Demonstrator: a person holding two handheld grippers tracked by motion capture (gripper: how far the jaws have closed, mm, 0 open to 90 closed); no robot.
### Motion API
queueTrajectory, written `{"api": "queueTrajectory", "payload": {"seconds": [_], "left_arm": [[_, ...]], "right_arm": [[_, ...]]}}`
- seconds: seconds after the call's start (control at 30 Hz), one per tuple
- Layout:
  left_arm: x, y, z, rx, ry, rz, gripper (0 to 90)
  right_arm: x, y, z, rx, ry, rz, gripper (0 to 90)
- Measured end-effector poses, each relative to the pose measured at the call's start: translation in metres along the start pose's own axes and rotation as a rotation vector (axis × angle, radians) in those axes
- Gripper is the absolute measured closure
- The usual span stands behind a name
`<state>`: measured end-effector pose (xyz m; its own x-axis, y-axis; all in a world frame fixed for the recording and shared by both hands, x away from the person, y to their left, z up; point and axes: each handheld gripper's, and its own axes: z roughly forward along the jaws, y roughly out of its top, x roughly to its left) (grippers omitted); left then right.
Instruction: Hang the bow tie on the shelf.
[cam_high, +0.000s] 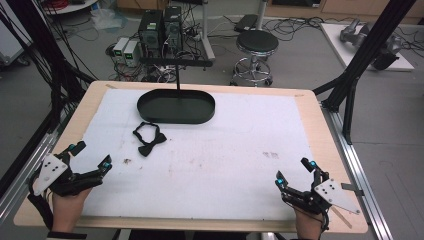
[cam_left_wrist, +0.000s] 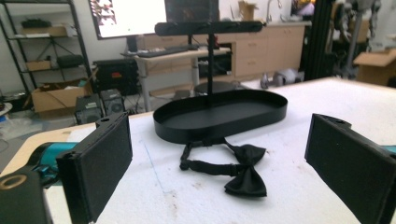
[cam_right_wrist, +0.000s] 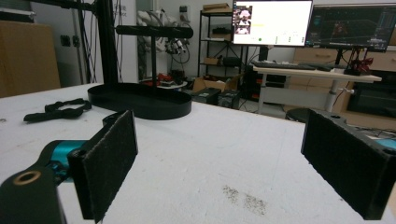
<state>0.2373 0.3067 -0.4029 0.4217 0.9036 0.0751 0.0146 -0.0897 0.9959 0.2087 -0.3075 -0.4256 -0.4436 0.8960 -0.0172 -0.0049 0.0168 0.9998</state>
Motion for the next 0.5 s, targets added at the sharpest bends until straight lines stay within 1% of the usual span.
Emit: {"api": "queueTrajectory", "payload": {"seconds": [0.13,0.17,0.23,0.3,0.4,0.43,0.47,0.5], "left_arm": [[-0.002,0.003,0.007,0.042,-0.02,0.013,7.8],[-0.003,0.006,0.012,0.057,-0.035,0.012,7.8],[-0.003,0.007,0.014,0.062,-0.041,0.012,7.8],[-0.006,0.009,0.022,0.093,-0.064,0.013,7.9],[-0.009,0.012,0.034,0.142,-0.096,0.029,7.9],[-0.01,0.012,0.038,0.153,-0.104,0.03,7.9],[-0.011,0.014,0.045,0.178,-0.117,0.031,8.0],[-0.012,0.014,0.049,0.191,-0.123,0.027,8.6]], "right_arm": [[0.0,0.001,-0.002,-0.007,-0.003,0.002,9.9],[0.0,0.001,-0.002,-0.011,-0.002,0.001,9.9],[0.0,0.001,-0.001,-0.012,0.001,0.008,9.9],[0.001,0.001,0.001,-0.008,0.004,0.002,9.9],[0.001,0.001,0.003,-0.004,0.008,-0.005,9.9],[0.002,0.0,0.004,0.0,0.011,-0.01,9.9],[0.003,0.0,0.005,0.004,0.013,-0.009,9.9],[0.003,0.0,0.006,0.003,0.016,-0.008,9.9]]}}
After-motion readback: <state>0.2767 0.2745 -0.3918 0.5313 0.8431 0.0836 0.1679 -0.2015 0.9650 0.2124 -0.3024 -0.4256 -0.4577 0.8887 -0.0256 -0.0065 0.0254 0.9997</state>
